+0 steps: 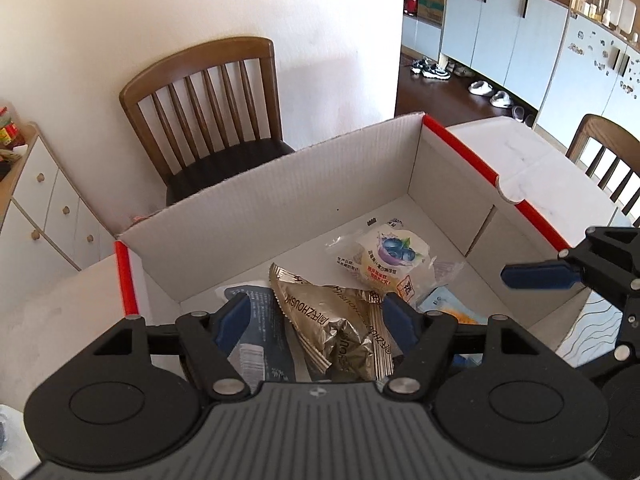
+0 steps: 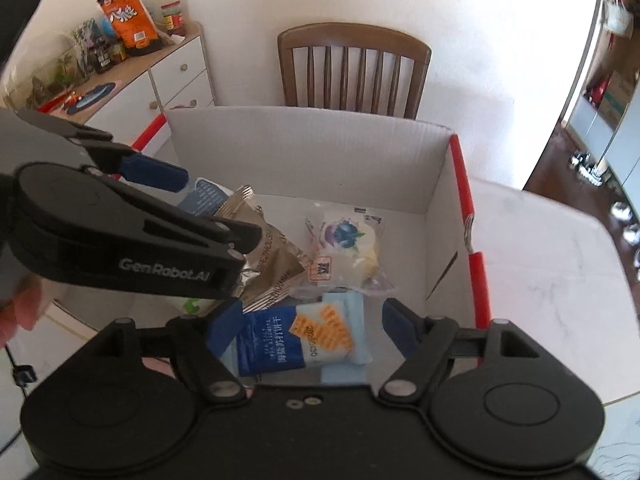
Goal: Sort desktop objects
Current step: 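Lower both tools into the box and open them to release both packets, then move both tools back from the box toward the yellow toy and white packet, then grasp the yellow spotted toy with the left tool while the right tool grasps the white sausage packet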
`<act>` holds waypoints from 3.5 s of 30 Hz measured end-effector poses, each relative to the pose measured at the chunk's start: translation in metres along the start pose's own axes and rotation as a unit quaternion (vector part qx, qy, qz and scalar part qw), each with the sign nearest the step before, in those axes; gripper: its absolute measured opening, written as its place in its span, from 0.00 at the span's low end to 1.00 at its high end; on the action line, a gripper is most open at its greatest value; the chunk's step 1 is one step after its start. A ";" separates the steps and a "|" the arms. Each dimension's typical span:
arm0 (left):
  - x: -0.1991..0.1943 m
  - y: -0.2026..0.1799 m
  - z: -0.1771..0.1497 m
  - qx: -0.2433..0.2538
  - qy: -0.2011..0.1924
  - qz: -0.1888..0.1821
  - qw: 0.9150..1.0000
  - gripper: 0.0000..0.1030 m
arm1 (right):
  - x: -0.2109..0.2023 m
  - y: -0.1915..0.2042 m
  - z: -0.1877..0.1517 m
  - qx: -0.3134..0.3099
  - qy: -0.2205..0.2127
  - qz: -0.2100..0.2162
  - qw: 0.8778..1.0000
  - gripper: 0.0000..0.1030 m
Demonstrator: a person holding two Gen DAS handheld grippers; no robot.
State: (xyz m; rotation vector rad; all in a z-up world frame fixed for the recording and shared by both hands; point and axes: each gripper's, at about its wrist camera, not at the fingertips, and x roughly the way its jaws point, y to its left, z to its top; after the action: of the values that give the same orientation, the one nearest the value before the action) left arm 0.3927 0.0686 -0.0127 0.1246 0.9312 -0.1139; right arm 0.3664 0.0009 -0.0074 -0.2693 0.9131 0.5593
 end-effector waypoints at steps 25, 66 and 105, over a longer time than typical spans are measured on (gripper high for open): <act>-0.108 -0.021 -0.032 0.007 -0.063 -0.021 0.998 0.70 | -0.099 0.009 -0.028 -0.017 -0.053 0.017 0.998 0.75; -0.169 -0.081 -0.174 -0.017 -0.124 -0.057 0.990 0.70 | -0.156 -0.006 -0.212 0.096 -0.001 -0.005 0.995 0.75; -0.083 -0.097 -0.204 0.000 -0.060 -0.059 0.996 0.70 | -0.101 0.013 -0.252 0.096 0.073 0.010 0.993 0.79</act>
State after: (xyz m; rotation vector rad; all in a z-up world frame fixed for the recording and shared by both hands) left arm 0.1671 0.0084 -0.0722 0.0620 0.8175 -0.2289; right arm 0.1414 -0.1353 -0.0749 -0.1279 1.1044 0.4704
